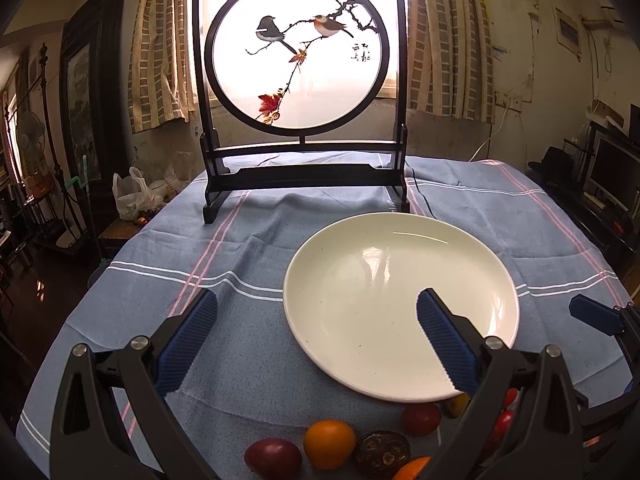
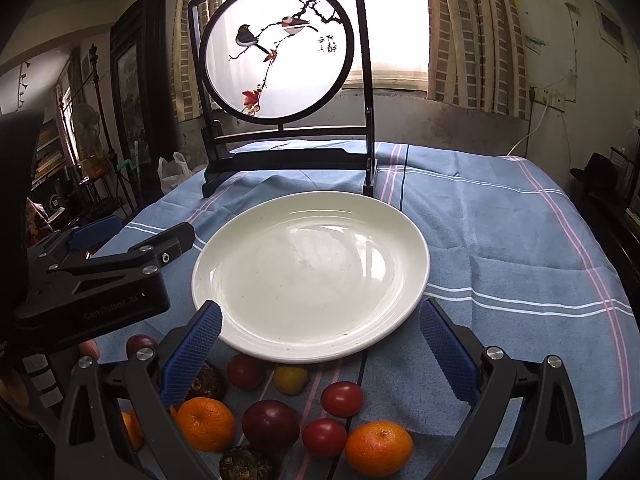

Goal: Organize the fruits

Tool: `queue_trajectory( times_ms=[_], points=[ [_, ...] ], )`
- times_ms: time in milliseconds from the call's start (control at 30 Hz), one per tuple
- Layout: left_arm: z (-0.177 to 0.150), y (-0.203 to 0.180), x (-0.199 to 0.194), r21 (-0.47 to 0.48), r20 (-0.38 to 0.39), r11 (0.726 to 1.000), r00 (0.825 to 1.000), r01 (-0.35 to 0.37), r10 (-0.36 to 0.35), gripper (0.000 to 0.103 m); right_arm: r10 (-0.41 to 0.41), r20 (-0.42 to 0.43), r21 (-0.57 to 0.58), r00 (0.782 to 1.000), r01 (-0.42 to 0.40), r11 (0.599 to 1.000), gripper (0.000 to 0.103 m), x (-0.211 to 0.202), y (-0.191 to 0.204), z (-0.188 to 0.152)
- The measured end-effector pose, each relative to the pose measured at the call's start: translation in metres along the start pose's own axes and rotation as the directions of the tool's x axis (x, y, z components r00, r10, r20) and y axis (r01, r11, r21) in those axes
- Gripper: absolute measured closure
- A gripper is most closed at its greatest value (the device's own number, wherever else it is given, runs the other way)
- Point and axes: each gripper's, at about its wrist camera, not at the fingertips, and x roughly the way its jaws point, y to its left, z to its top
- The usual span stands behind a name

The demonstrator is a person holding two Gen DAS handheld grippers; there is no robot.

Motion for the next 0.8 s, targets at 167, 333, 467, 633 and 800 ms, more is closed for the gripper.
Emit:
queue_trajectory(
  times_ms=[167,333,467,633,800],
  points=[
    [0.000,-0.001,-0.001,0.006,0.005,1.000,1.000,0.001,-0.001,0.005,0.004,-0.005,-0.003,1.000,-0.004,1.000,0.004,0.001,0.001,-0.001],
    [0.000,-0.001,-0.001,0.006,0.005,1.000,1.000,0.003,-0.003,0.005,0.005,-0.005,-0.002,1.000,-0.005,1.000,0.004,0.001,0.001,-0.001],
    [0.000,-0.001,-0.001,0.002,0.006,1.000,1.000,0.004,-0.004,0.005,0.004,-0.005,-0.001,1.000,-0.004,1.000,0.004,0.001,0.001,-0.001],
    [0.001,0.000,-0.003,0.001,0.008,1.000,1.000,0.011,-0.011,0.005,0.007,-0.007,-0.002,1.000,-0.007,1.000,0.004,0.001,0.001,-0.001],
    [0.003,0.000,-0.015,0.025,0.033,0.999,0.998,0.043,-0.044,0.005,0.021,-0.005,-0.004,1.000,-0.021,1.000,0.004,-0.003,0.001,0.000]
  ],
)
